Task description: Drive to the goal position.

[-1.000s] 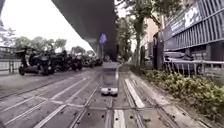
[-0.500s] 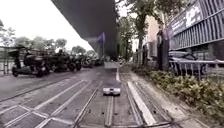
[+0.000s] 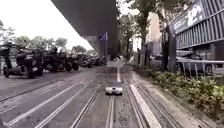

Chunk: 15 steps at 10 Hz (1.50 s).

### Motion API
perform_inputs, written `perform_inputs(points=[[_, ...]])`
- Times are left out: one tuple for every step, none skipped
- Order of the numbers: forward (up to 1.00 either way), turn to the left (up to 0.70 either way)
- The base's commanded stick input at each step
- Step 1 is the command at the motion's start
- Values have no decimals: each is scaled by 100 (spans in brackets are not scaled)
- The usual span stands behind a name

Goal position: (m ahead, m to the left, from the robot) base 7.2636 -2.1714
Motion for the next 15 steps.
perform_inputs(points=[[69, -13], [69, 1], [69, 1], [69, 1], [69, 1], [69, 1], [69, 1], [69, 1], [69, 1], [69, 1], [69, 1], [69, 1], [69, 1], [69, 1], [69, 1]])
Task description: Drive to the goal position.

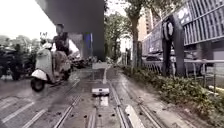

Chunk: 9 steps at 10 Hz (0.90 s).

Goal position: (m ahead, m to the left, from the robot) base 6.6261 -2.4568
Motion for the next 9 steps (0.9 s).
perform_inputs(points=[[69, 1], [69, 1], [69, 1], [69, 1], [69, 1], [60, 2], [45, 3], [45, 3], [45, 3]])
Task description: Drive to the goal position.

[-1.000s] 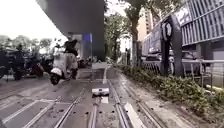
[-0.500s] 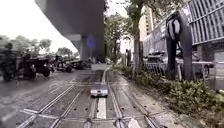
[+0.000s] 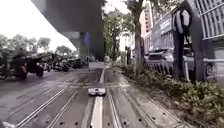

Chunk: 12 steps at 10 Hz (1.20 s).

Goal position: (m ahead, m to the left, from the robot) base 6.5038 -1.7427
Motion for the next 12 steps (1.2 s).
perform_inputs(points=[[45, 3], [45, 3], [44, 3], [69, 1], [69, 1], [69, 1], [69, 1], [69, 1], [69, 1], [69, 1], [69, 1], [69, 1]])
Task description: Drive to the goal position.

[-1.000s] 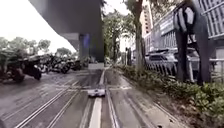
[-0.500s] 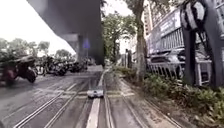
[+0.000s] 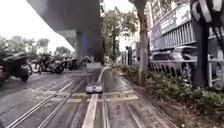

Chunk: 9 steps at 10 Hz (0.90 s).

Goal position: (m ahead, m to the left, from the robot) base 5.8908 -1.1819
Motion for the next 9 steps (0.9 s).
perform_inputs(points=[[69, 7], [69, 13], [69, 14], [69, 13], [69, 5], [69, 2], [69, 1], [69, 1], [69, 1]])
